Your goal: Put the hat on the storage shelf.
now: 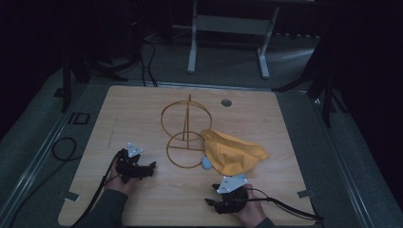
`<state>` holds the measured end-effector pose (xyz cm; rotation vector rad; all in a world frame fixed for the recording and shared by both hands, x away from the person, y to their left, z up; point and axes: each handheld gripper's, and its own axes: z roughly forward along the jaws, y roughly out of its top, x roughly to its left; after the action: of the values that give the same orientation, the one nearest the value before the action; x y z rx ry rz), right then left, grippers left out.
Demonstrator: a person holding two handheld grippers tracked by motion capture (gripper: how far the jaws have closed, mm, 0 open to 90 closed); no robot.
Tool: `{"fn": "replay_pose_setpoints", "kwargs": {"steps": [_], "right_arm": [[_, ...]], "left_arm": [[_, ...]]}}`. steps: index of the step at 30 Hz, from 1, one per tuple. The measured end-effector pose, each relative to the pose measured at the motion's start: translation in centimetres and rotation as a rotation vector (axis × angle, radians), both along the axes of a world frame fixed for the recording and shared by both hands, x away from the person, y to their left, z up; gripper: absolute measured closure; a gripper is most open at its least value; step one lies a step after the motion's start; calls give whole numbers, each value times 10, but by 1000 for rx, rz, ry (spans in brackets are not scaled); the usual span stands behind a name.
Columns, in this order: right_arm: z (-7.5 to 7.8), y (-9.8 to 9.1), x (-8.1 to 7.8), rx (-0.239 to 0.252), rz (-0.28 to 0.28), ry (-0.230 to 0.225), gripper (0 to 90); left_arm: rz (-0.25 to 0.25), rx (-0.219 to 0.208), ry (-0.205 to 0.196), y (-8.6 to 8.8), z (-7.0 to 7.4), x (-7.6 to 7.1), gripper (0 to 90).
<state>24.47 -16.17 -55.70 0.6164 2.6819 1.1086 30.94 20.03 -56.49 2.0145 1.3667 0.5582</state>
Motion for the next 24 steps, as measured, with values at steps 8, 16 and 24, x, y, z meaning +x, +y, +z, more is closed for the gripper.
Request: {"fn": "replay_pose_setpoints", "kwargs": {"steps": [8, 16, 24], "right_arm": [[0, -1, -3, -31, 23, 11, 255], [14, -12, -6, -173, 86, -62, 510], [39, -36, -3, -415, 142, -225, 557]], "left_arm": [[0, 0, 0, 0, 0, 0, 85], [0, -1, 0, 0, 0, 0, 83], [-1, -1, 0, 0, 0, 0, 83]]}}
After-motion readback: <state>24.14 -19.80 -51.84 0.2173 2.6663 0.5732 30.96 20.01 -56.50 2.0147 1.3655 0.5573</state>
